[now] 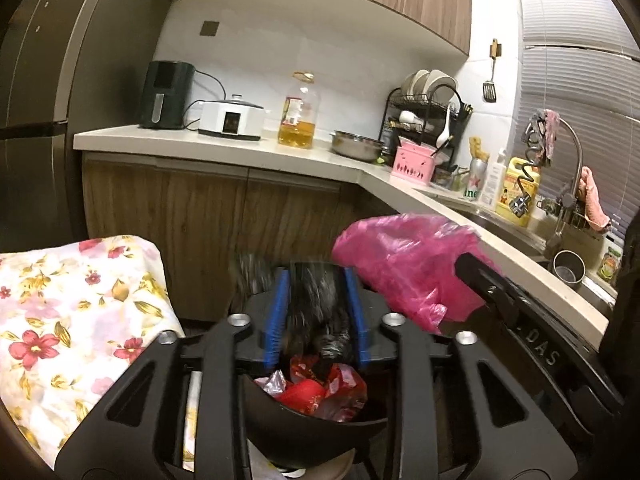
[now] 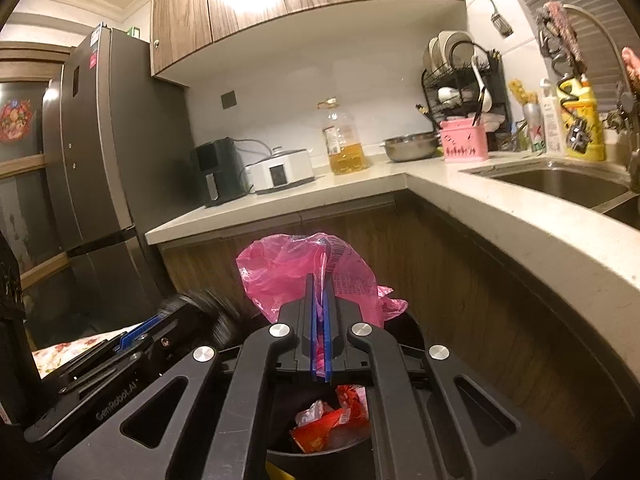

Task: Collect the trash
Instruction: 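Open both grippers to drop the black and pink bags into the bin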

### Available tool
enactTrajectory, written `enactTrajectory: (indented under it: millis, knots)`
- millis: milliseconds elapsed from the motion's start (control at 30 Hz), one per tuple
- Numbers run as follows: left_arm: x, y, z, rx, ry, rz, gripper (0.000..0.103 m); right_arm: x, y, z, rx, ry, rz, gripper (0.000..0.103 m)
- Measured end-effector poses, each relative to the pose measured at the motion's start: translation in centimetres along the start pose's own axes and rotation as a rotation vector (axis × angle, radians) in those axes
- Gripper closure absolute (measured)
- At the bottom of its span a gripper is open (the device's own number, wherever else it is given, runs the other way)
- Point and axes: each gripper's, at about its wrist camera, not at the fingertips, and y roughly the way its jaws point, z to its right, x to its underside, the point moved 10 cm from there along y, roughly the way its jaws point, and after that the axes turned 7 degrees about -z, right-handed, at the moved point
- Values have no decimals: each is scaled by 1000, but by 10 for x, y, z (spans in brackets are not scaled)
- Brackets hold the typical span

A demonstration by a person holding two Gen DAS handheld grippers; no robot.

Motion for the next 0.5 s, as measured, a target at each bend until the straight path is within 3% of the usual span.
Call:
enactTrajectory:
  millis: [33,233,300,500]
  knots:
    - [0,-1,-1,-5,3,2,56,1,2,1,2,3,-7,88]
    - [1,-18,-27,-76,-29,12,36,7,-3,-3,5,2,-23,71]
    - [2,-31,-41,-130,-46,25,28,11,-9,-10,11,-13,-25,50]
    - [12,-84,-75,-273,-55,51,11,29,-29,-47,-9,-98,-60,26]
